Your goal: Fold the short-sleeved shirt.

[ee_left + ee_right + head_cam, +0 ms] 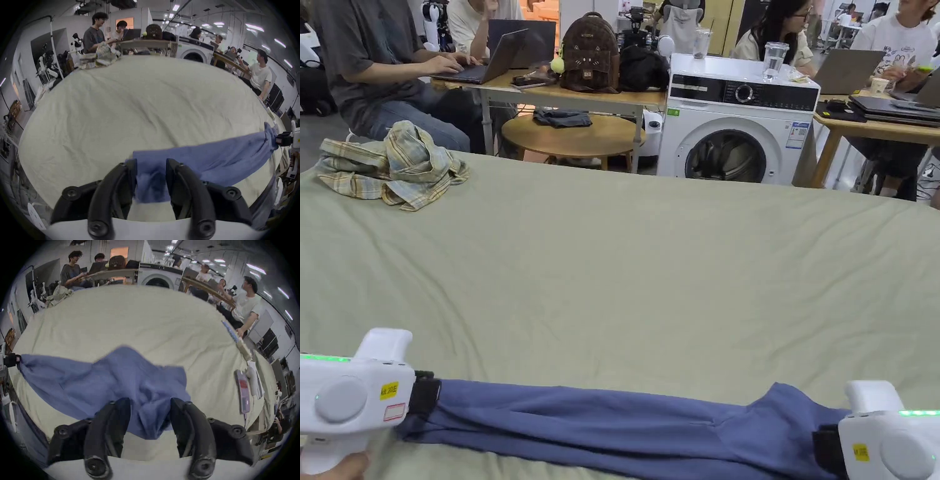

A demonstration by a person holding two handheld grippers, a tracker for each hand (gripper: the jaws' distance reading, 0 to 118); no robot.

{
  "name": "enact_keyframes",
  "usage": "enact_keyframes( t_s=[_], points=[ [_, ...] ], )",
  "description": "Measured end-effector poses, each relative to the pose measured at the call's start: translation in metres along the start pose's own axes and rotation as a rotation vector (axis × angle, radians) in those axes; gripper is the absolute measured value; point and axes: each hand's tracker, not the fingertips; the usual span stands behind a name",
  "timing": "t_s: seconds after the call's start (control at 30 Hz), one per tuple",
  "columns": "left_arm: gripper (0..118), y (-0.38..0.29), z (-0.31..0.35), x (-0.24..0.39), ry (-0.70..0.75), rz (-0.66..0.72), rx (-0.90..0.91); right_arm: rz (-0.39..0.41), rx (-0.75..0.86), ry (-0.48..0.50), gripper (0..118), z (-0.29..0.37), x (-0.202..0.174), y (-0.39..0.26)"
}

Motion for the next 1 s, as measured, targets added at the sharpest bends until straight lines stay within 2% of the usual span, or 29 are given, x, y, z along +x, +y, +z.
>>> enact_keyframes(
  t_s=[0.17,0.23,0.37,0.43,0.53,0.6,0.63,0.67,0.7,0.83,0.87,1.0],
  points=[
    [34,0.015,0.02,0.024,-0.021,-0.018,0.21,-0.055,0.202,0.013,52,0.026,-0.017,0.021],
    [34,0.02,0.027,0.035,-0.028,-0.026,0.29,-0.065,0.269,-0.012,52,0.032,-0.029,0.029],
    [34,0.026,0.035,0.053,-0.016,-0.031,0.449,-0.128,0.51,0.049,51,0.041,-0.052,0.033],
    [34,0.026,0.037,0.061,0.006,-0.035,0.52,-0.138,0.614,0.023,39,0.043,-0.068,0.032],
    [34,0.027,0.041,0.072,0.047,-0.053,0.598,-0.126,0.718,0.022,30,0.043,-0.091,0.032],
    [30,0.027,0.042,0.077,0.054,-0.065,0.607,-0.134,0.753,0.025,14,0.042,-0.103,0.032],
    [21,0.027,0.043,0.078,0.065,-0.071,0.618,-0.133,0.77,0.022,8,0.041,-0.108,0.033],
    [6,0.027,0.044,0.079,0.085,-0.073,0.638,-0.142,0.796,0.021,1,0.041,-0.112,0.032],
    [0,0.026,0.046,0.08,0.125,-0.071,0.668,-0.144,0.836,0.013,0,0.042,-0.117,0.03],
    [0,0.028,0.054,0.068,0.083,-0.05,0.656,-0.13,0.844,0.019,0,0.044,-0.129,0.035],
    [0,0.028,0.055,0.063,0.099,-0.042,0.646,-0.13,0.844,0.051,0,0.044,-0.131,0.036],
    [0,0.029,0.052,0.025,0.046,-0.001,0.534,-0.126,0.843,0.071,0,0.041,-0.142,0.041]
  ],
)
